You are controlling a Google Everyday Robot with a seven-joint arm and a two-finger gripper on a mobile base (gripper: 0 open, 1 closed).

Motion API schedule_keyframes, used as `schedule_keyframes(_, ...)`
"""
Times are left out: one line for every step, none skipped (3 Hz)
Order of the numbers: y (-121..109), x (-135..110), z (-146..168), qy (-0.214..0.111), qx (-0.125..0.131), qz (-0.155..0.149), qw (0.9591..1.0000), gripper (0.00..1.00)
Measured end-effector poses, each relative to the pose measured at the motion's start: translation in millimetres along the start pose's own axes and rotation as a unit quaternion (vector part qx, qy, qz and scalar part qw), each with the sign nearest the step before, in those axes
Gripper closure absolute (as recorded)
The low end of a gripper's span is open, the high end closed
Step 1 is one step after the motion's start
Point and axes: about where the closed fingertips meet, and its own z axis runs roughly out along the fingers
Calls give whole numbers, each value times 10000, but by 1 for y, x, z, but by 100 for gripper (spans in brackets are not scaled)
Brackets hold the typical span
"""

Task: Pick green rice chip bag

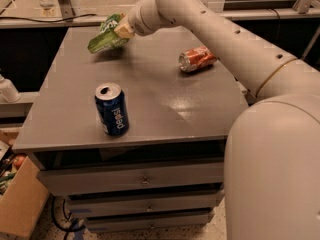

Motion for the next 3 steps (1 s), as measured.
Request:
schedule_keyframes(-12,-26,-24,-450,191,-42,9988,100)
schedule_keyframes(-18,-57,-53,-963,332,-138,9947,100)
schedule_keyframes(-18,-57,-52,-961,331,-136,9947,100)
